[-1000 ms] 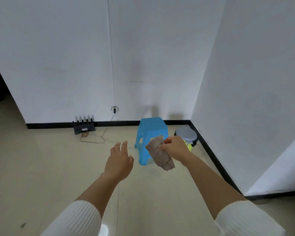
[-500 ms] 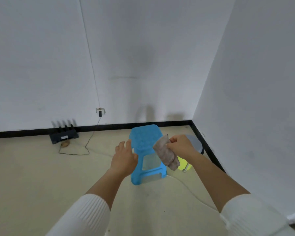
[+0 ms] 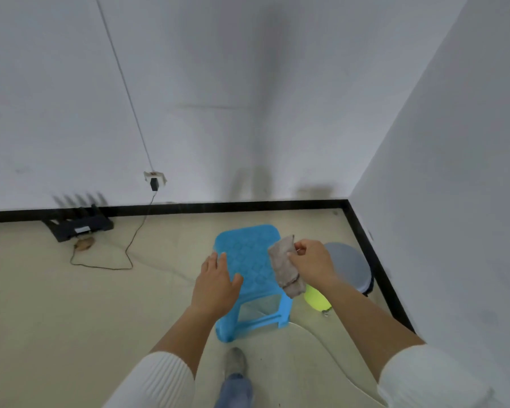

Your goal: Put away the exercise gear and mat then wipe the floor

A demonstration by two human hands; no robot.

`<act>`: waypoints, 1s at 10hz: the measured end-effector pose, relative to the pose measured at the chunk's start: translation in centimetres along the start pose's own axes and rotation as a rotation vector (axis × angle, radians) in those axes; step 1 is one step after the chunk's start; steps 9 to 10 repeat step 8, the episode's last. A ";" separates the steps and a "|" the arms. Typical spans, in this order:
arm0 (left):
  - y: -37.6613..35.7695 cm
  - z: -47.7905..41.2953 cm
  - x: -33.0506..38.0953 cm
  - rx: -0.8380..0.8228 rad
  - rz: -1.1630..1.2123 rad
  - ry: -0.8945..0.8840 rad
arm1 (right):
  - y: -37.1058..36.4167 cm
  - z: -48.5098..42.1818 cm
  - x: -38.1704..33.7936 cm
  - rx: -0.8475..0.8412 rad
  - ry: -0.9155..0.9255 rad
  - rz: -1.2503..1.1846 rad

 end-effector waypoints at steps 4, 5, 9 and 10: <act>-9.3 -16.4 -5.6 -0.274 -0.024 0.233 | -11.8 -18.0 2.8 -0.178 -0.229 -0.144; -11.5 -18.8 -7.7 -0.267 -0.013 0.269 | -16.1 -21.4 3.8 -0.301 -0.281 -0.245; -18.8 -23.2 -12.9 -0.296 -0.004 0.323 | -21.4 -29.1 13.8 -0.306 -0.326 -0.105; -18.8 -23.2 -12.9 -0.296 -0.004 0.323 | -21.4 -29.1 13.8 -0.306 -0.326 -0.105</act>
Point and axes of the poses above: each hand's wrist, its own z-axis away from the middle knuckle, its own y-axis out of the back of the hand, x = y × z, the point moved 4 cm from there along -z, towards the middle knuckle, and after that the axes turned 6 degrees about z, right-handed, at the moved point
